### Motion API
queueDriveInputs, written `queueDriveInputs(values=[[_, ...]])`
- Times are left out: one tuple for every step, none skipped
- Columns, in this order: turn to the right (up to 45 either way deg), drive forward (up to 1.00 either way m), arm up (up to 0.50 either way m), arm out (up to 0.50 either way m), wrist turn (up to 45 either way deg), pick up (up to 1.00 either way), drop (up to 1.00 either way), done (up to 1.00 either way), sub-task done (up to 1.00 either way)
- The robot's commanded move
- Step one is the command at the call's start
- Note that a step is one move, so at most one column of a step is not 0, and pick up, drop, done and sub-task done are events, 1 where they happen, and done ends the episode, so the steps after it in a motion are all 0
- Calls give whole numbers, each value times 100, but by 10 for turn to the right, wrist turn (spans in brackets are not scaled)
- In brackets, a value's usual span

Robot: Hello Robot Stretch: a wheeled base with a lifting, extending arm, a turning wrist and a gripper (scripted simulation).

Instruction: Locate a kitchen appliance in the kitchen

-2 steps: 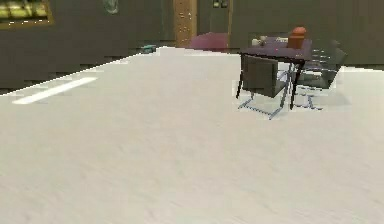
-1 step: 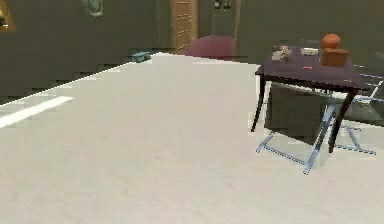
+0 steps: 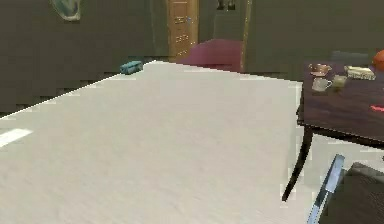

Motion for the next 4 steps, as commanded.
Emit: queueDriveInputs(values=[[0, 100, 0, 0, 0, 0, 0, 0, 0], [-90, 0, 0, 0, 0, 0, 0, 0, 0], [0, 15, 0, 0, 0, 0, 0, 0, 0], [180, 0, 0, 0, 0, 0, 0, 0, 0]])
